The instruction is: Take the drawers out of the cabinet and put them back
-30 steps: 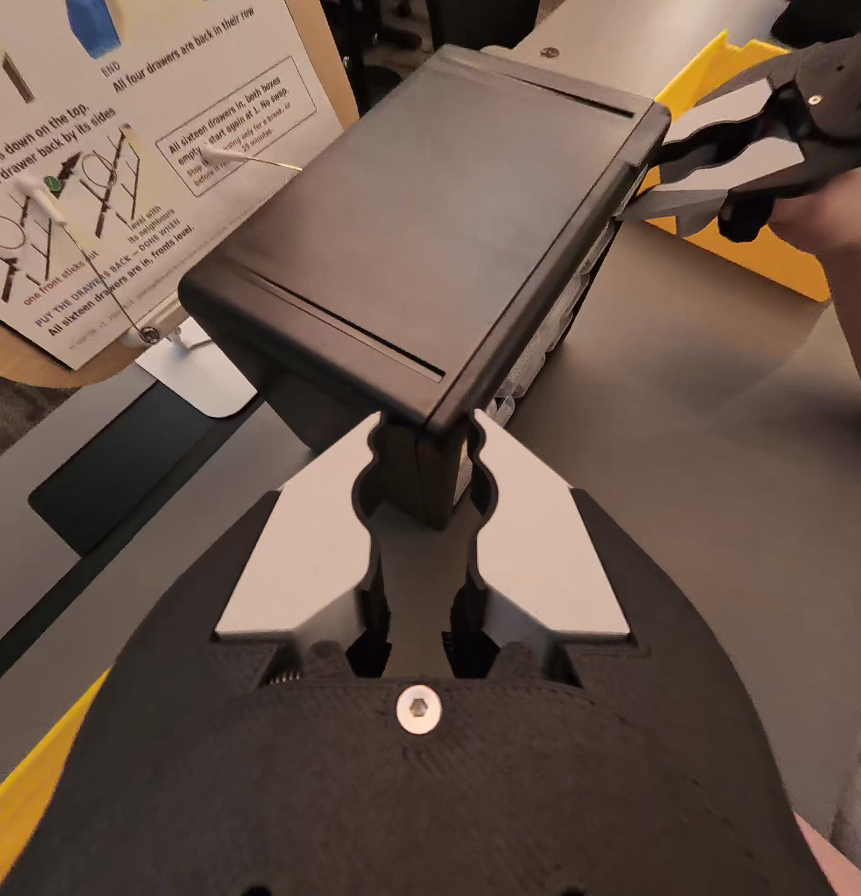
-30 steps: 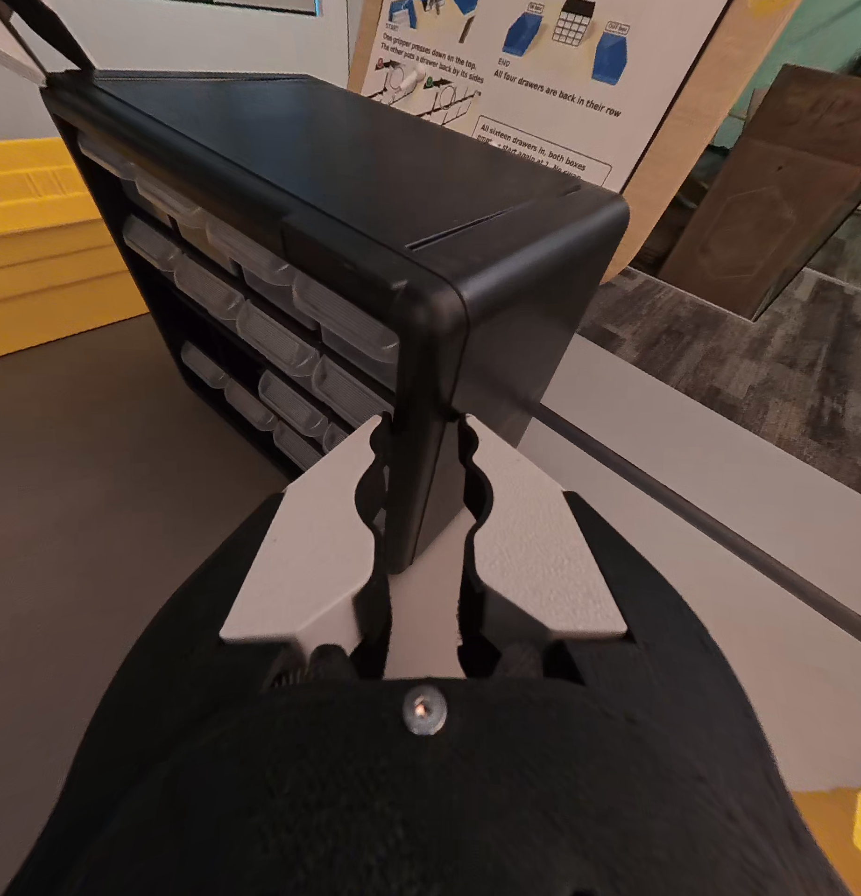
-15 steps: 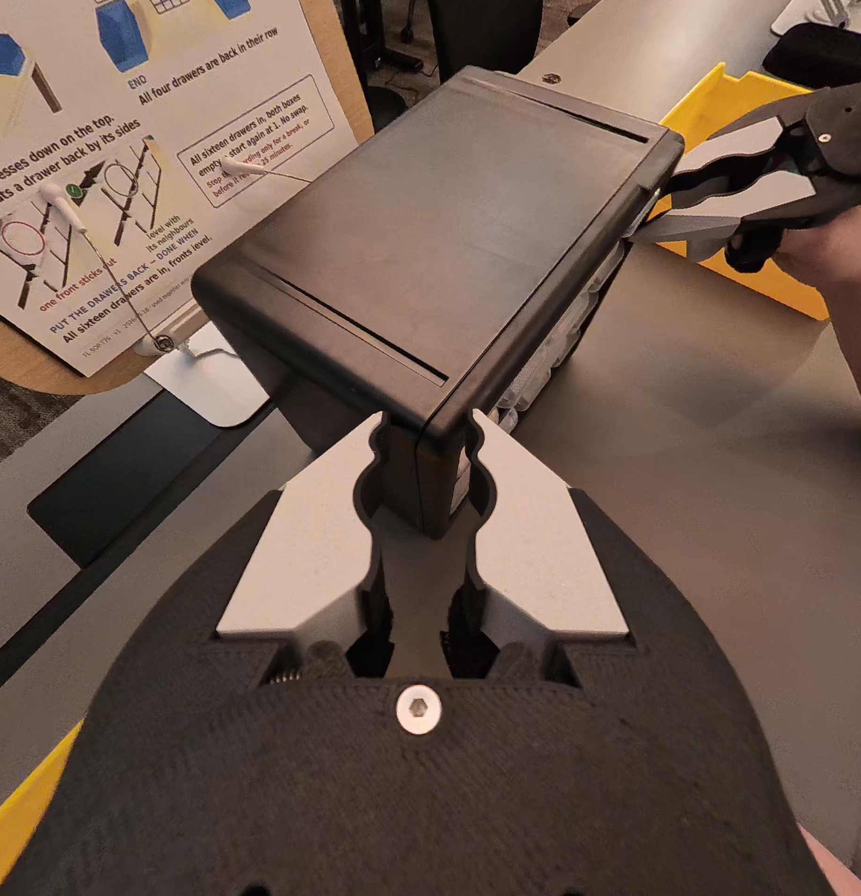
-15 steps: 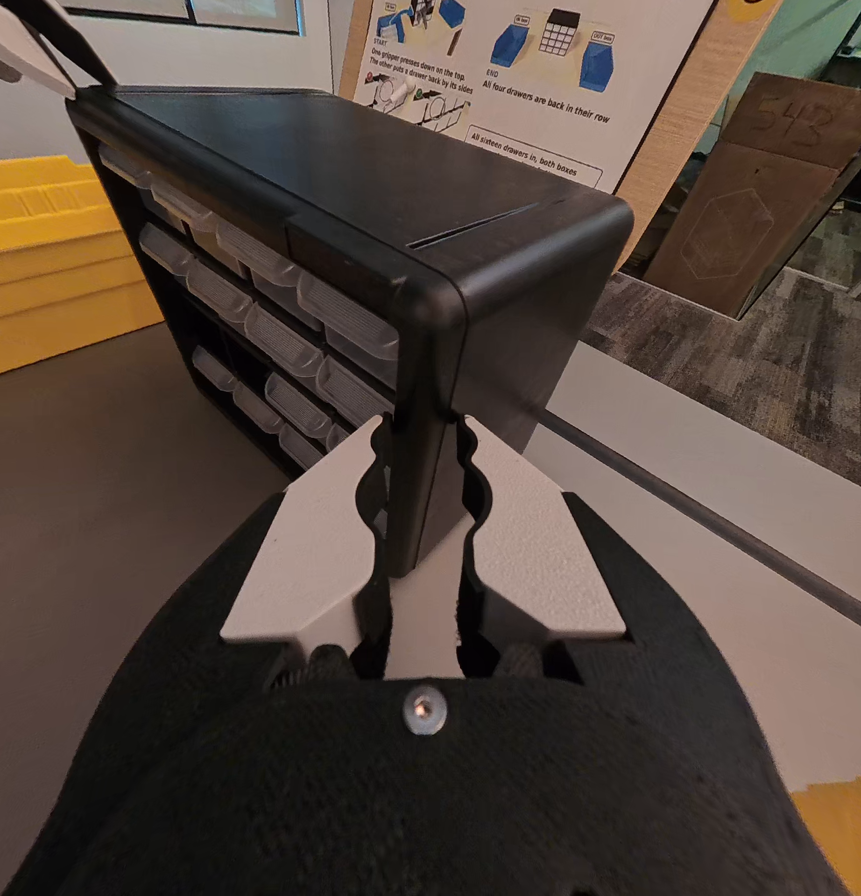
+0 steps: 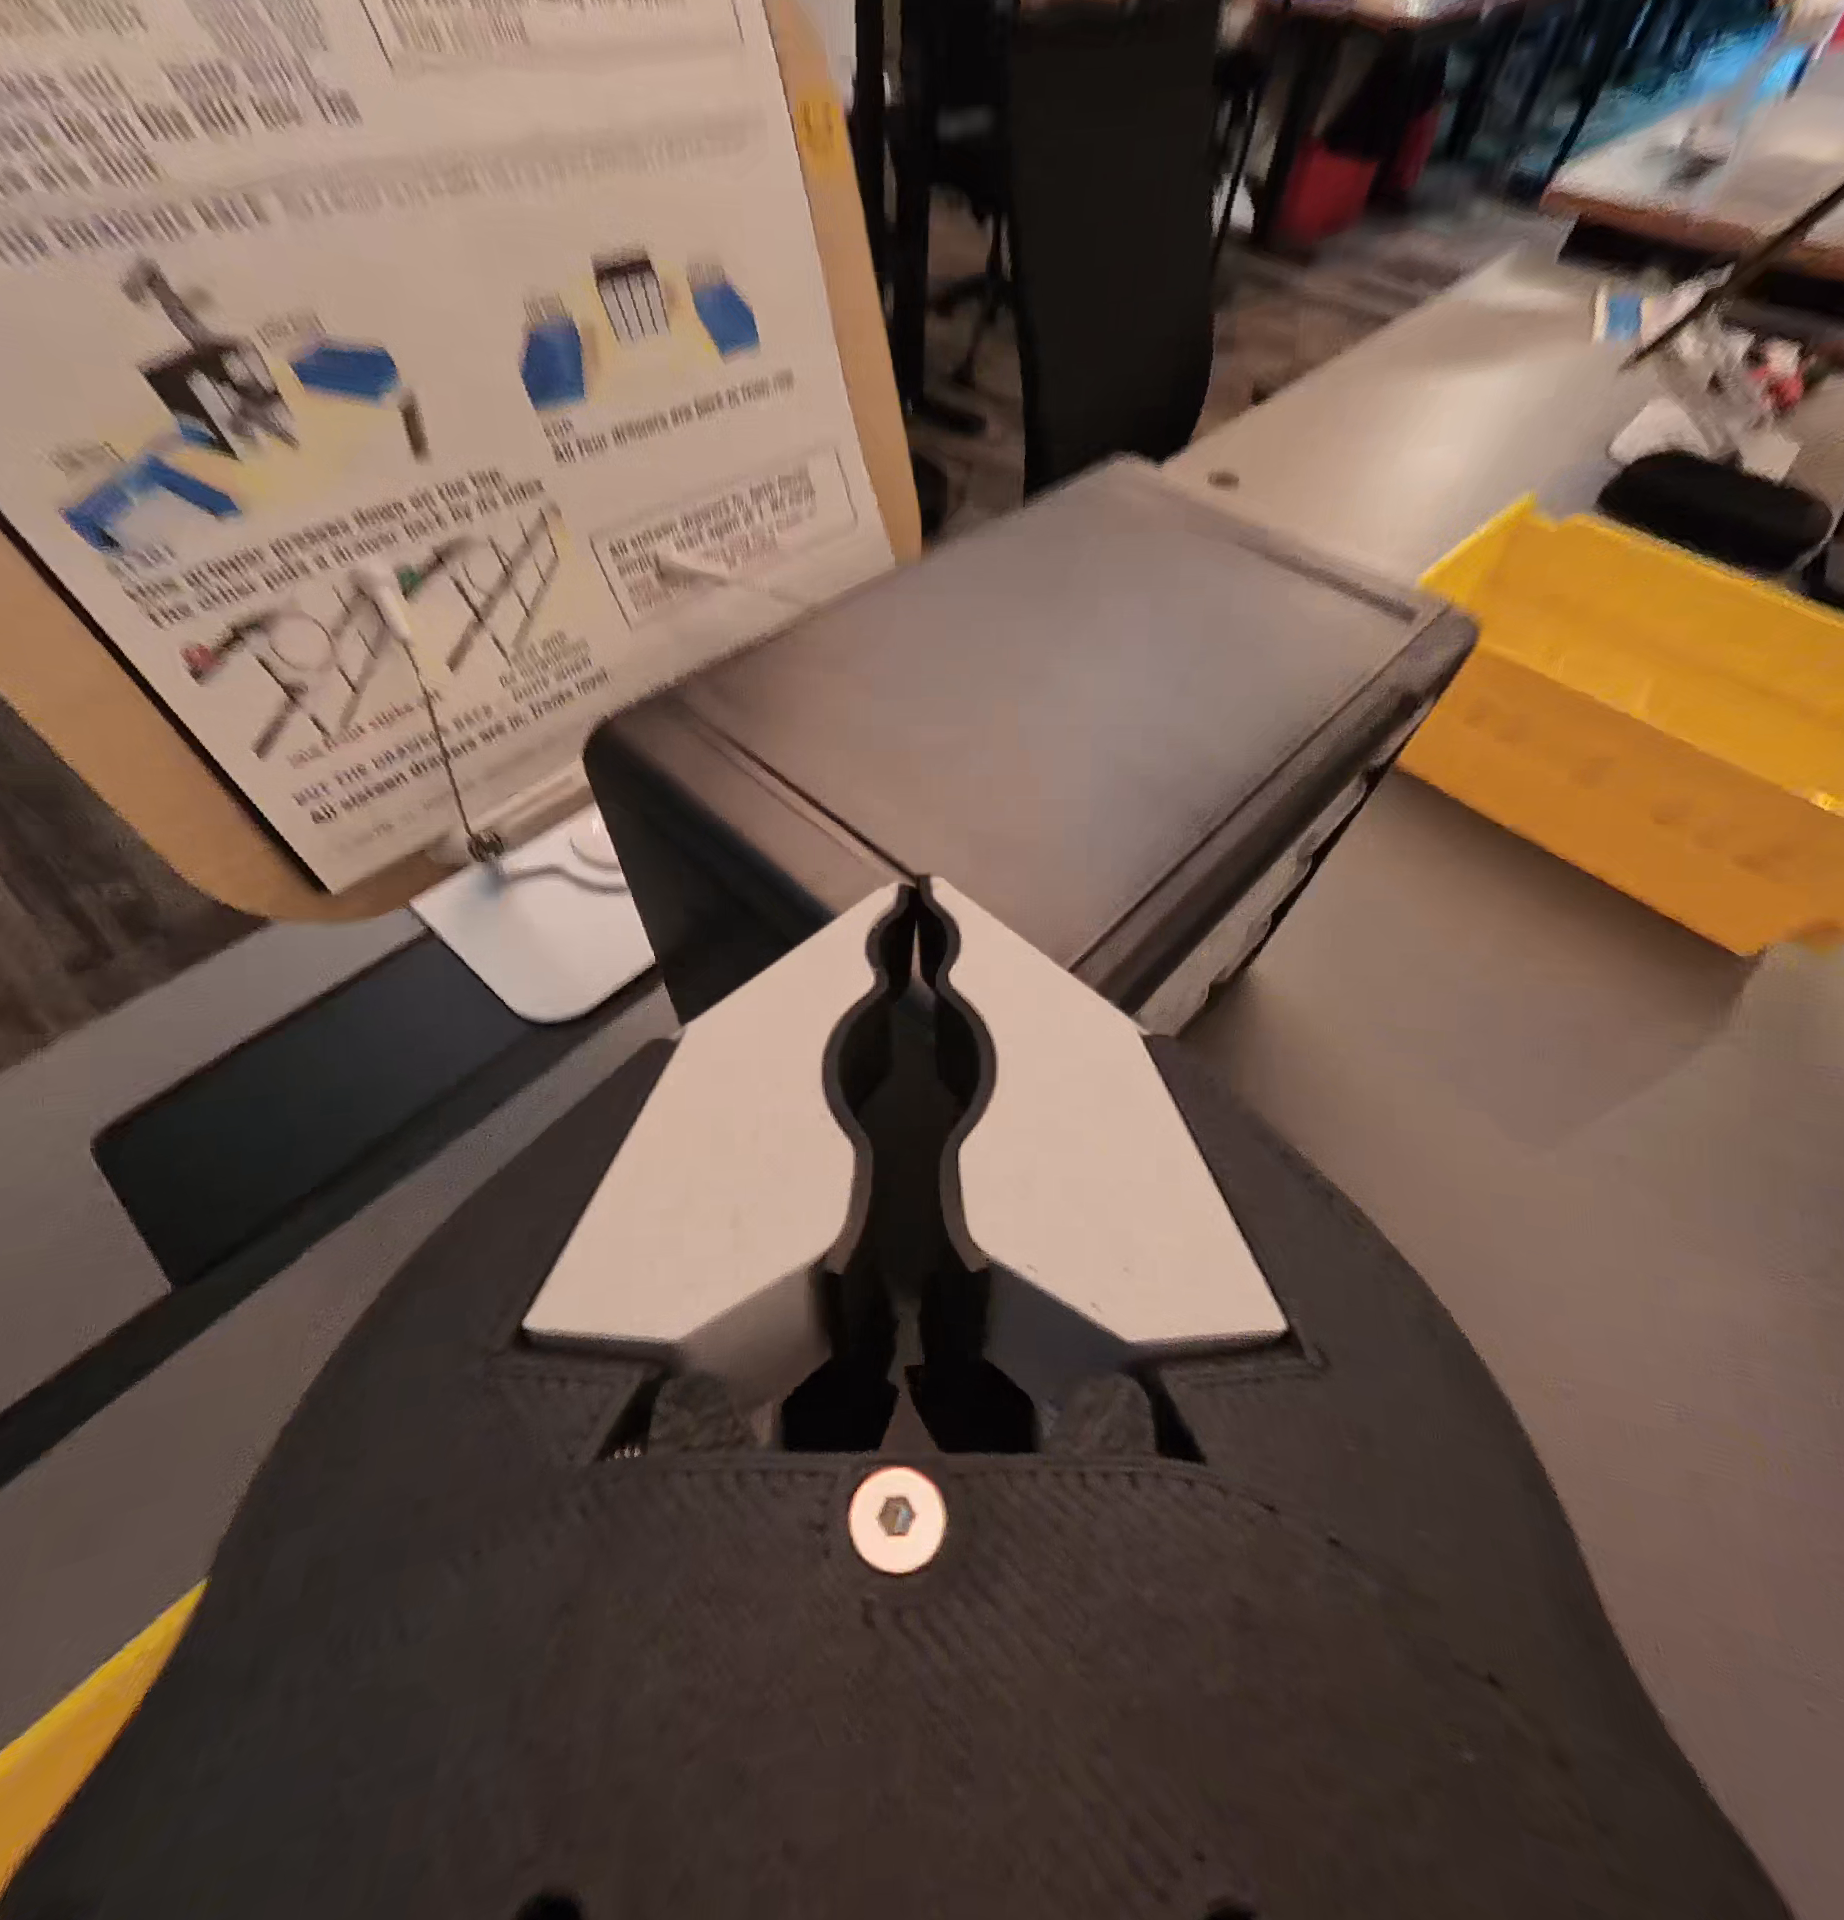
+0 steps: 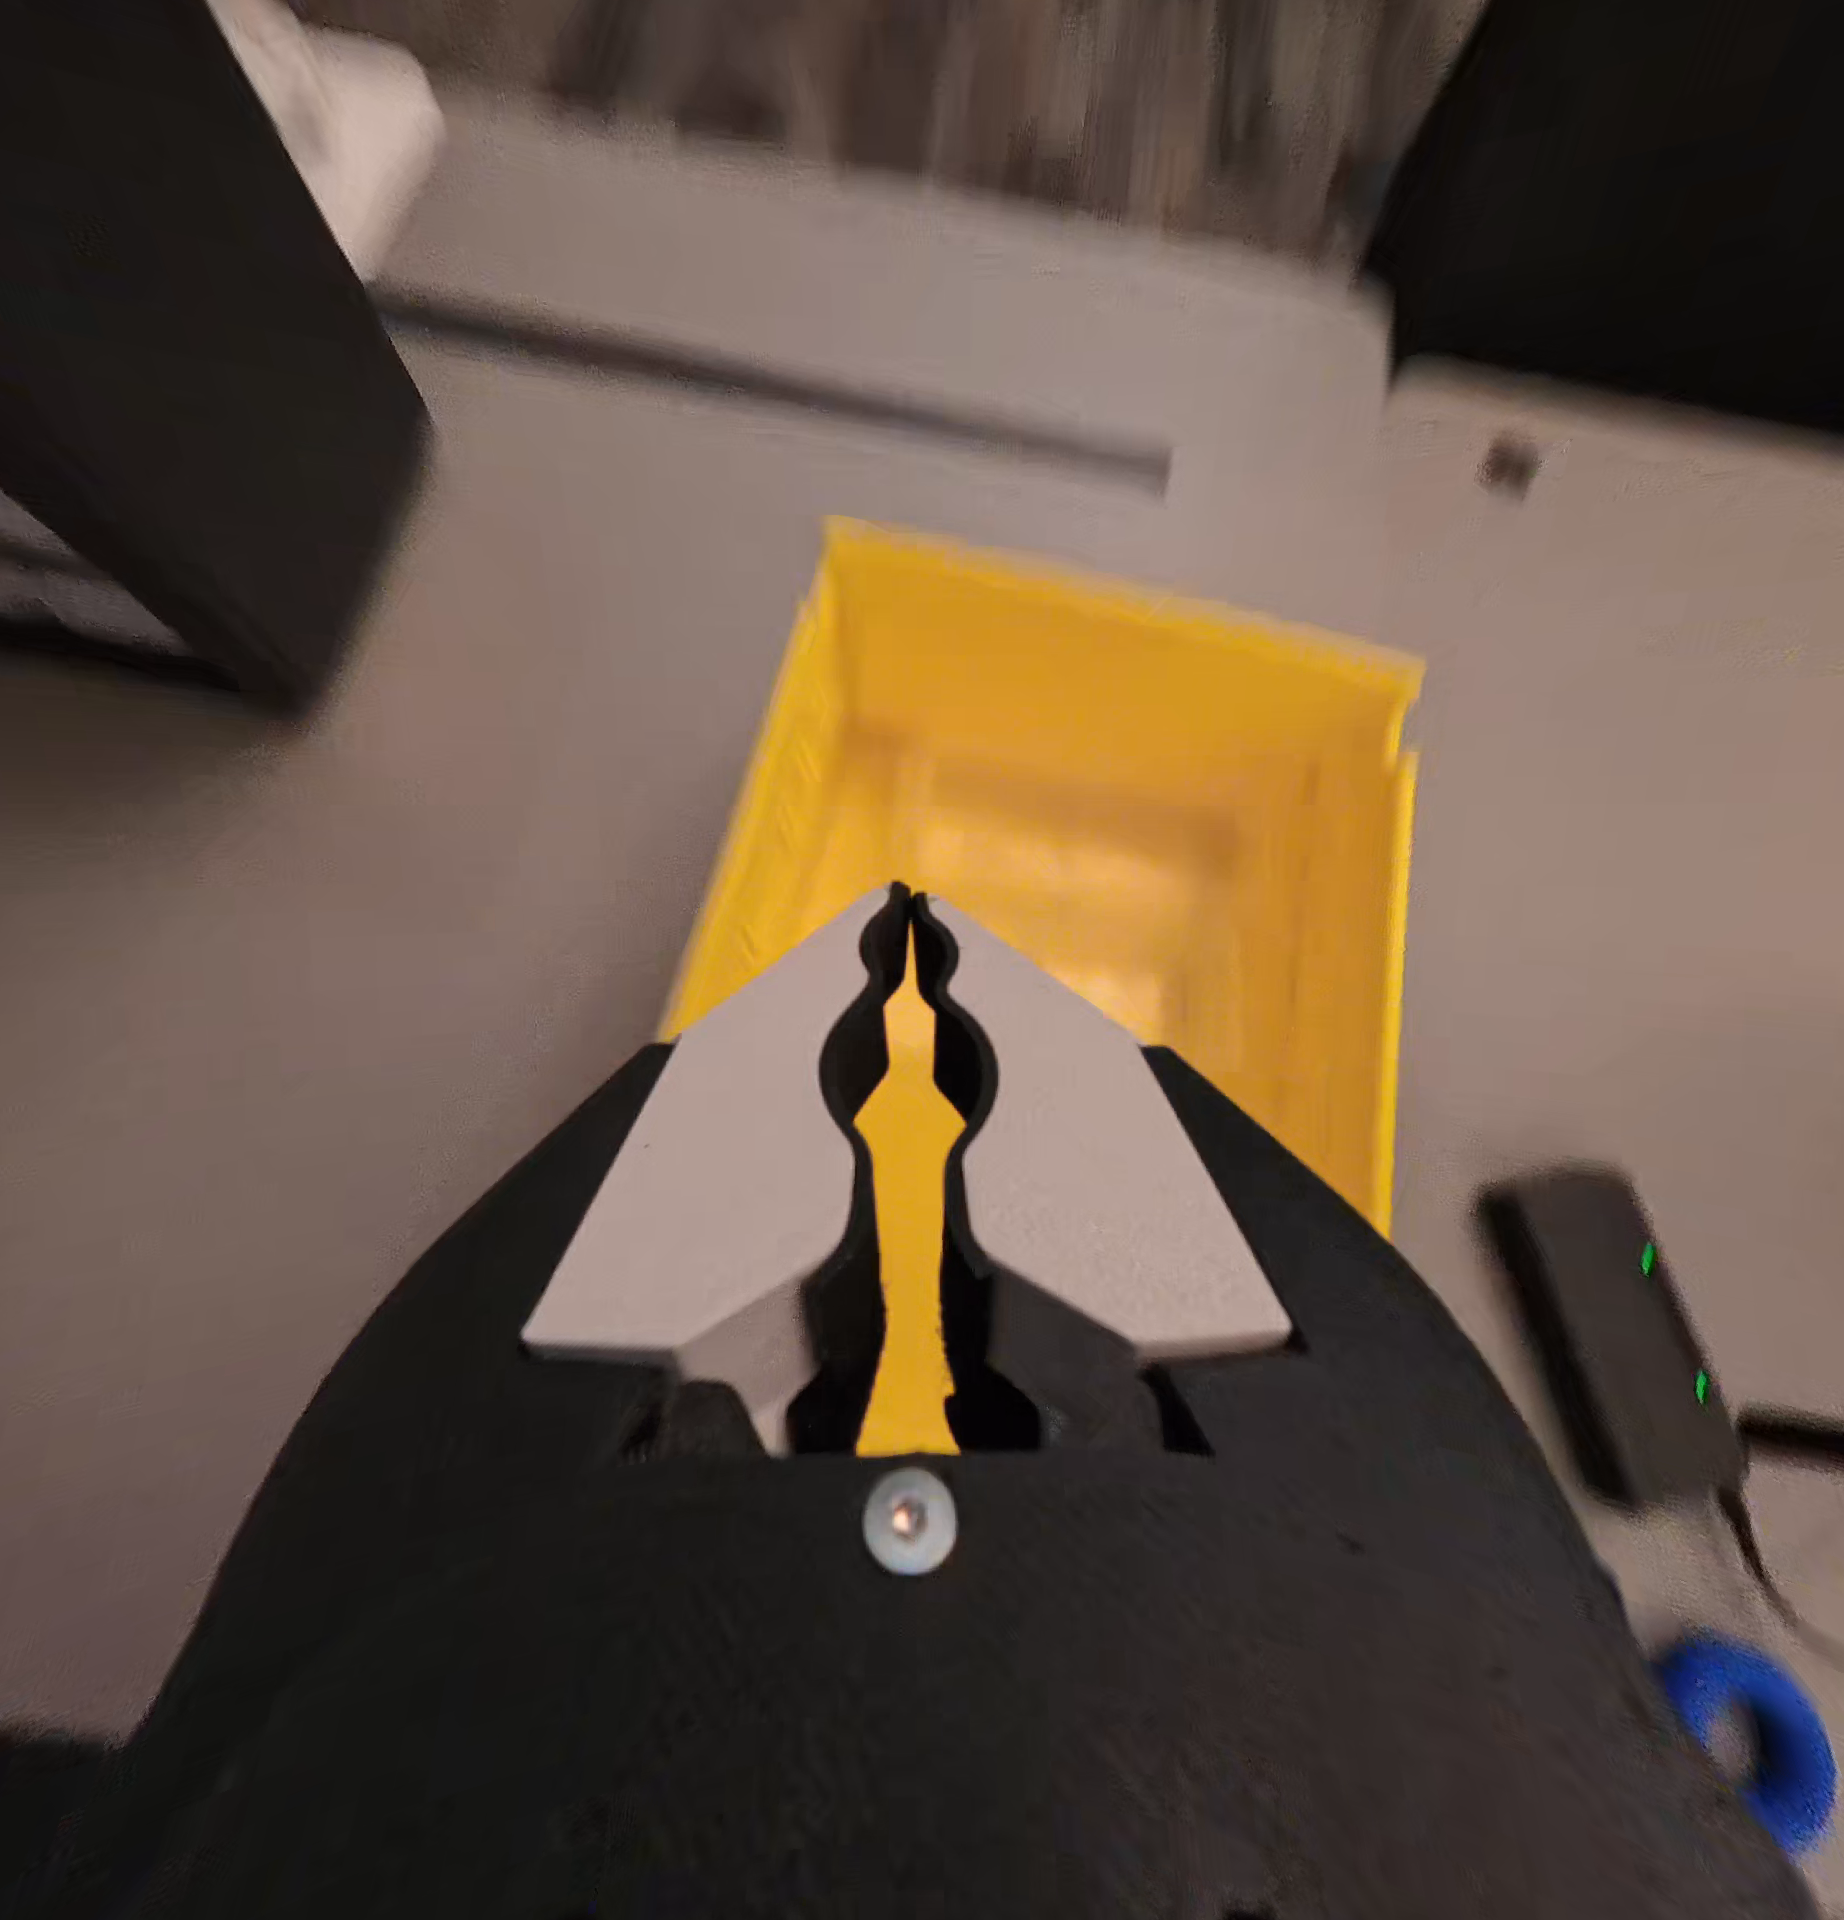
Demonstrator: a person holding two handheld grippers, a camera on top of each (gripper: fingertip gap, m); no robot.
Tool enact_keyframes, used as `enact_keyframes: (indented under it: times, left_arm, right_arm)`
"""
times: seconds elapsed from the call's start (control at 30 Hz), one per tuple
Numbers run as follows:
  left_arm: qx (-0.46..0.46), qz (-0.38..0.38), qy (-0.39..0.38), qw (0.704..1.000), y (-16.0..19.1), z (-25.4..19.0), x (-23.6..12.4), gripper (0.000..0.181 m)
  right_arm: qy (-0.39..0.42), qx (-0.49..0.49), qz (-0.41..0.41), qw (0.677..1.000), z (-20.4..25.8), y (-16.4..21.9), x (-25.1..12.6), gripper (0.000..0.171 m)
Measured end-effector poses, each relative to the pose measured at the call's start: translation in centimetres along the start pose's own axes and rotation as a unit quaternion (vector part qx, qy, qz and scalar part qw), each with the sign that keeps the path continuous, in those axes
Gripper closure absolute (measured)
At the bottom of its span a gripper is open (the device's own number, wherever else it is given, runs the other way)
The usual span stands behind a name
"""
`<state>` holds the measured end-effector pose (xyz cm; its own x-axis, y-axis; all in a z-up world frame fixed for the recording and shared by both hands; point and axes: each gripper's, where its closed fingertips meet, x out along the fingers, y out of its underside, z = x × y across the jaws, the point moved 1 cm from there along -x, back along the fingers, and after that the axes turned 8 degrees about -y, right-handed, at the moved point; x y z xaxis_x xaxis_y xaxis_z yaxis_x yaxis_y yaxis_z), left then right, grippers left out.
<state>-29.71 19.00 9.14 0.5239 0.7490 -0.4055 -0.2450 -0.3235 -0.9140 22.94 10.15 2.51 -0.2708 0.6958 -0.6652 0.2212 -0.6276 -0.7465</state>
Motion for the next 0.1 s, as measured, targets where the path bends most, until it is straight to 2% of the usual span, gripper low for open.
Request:
enact_keyframes:
  times: [0.03, 0.1]
  left_arm:
    - [0.002, 0.018, -0.005, 1.0, 0.6, 0.3, 0.5, 0.181]
    - [0.004, 0.04, -0.019, 0.999, 1.3, 0.9, 1.3, 0.181]
  right_arm:
    - [-0.008, 0.017, 0.049, 0.999, -1.1, 2.8, 0.9, 0.171]
    - [-0.032, 0.038, 0.132, 0.99, -1.6, 7.8, 2.9, 0.171]
